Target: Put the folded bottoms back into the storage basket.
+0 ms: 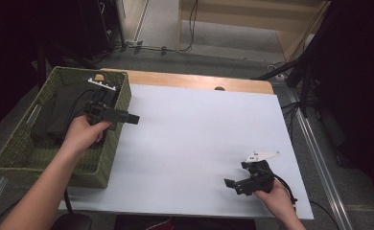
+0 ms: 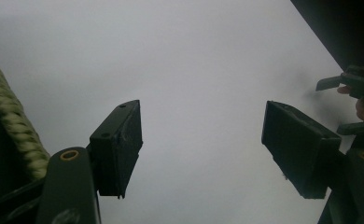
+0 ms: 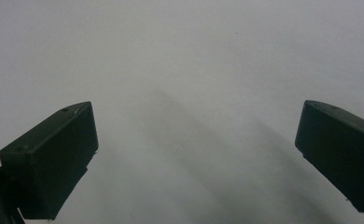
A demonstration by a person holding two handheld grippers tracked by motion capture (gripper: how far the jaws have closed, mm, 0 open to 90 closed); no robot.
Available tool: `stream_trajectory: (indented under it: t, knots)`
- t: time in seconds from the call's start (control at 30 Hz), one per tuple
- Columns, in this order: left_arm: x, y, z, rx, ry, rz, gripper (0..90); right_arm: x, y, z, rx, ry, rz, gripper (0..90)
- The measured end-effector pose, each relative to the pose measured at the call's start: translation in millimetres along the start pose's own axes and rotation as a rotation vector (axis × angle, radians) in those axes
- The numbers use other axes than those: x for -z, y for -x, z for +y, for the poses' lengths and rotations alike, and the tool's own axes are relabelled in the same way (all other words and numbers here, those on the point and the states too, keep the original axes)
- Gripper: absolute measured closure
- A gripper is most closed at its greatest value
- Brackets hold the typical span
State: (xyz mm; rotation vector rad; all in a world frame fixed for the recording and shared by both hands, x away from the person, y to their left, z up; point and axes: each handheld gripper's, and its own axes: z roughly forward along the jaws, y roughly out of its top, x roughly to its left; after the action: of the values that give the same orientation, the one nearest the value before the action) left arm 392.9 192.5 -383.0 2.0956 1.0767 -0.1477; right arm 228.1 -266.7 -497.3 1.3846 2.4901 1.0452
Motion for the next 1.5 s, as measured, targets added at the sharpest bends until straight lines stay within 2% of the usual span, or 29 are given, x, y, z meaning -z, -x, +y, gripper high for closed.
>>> stream_trajectory:
  t: [0.2,0.3,0.4,0.5,0.53,0.67,0.77,0.83,0.93,1.03,1.1,1.17,1.37,1.5]
  knots:
    - [-5.4,7.0,-4.1,-0.017,-0.046,0.000,29.6,-1.3,-1.0,0.4,0.001,-0.004,0.003,0.0]
    - [-6.9,10.5,-4.4,-0.015,-0.043,-0.018,29.6,-1.3,-1.3,0.4,0.003,-0.004,0.004,0.0]
    - [-7.9,15.3,-4.5,-0.026,-0.030,-0.015,29.6,-1.1,-0.9,0.6,0.000,-0.002,0.003,0.0]
    - [-8.8,19.6,-4.6,-0.043,-0.031,0.023,29.6,-1.1,-0.8,1.3,0.002,-0.002,0.007,0.0]
    - [-9.1,21.3,-4.8,-0.050,-0.032,0.022,29.6,-1.4,-0.5,1.7,0.006,0.000,0.009,0.0]
    - [-10.5,26.1,-5.7,-0.042,-0.016,-0.006,29.6,-3.3,-0.5,4.6,0.014,-0.001,0.018,0.0]
    - [-12.3,29.5,-6.7,-0.045,-0.022,0.003,29.6,-5.4,-0.9,7.3,0.016,-0.001,0.025,0.0]
    - [-13.5,32.5,-8.2,-0.038,-0.008,0.007,29.6,-6.6,-1.5,9.1,0.019,-0.003,0.028,0.0]
    - [-16.0,37.6,-14.1,-0.033,0.021,-0.007,29.6,-8.0,-1.6,11.6,0.026,-0.001,0.035,0.0]
    - [-15.7,43.1,-20.6,-0.051,0.012,0.005,29.6,-8.9,-1.6,13.6,0.028,0.001,0.038,0.0]
    - [-15.2,44.3,-24.4,-0.046,0.003,-0.002,29.5,-9.8,-1.4,14.6,0.031,-0.004,0.041,0.0]
    - [-13.8,45.3,-28.4,-0.040,0.005,0.004,29.5,-11.4,-1.5,15.6,0.033,-0.002,0.044,0.0]
    - [-5.8,48.7,-43.8,-0.017,0.017,-0.017,29.4,-12.3,-2.7,17.4,0.042,-0.006,0.050,0.0]
    - [-1.2,54.4,-52.9,-0.018,0.016,-0.022,29.3,-12.8,-2.2,17.4,0.039,-0.004,0.053,0.0]
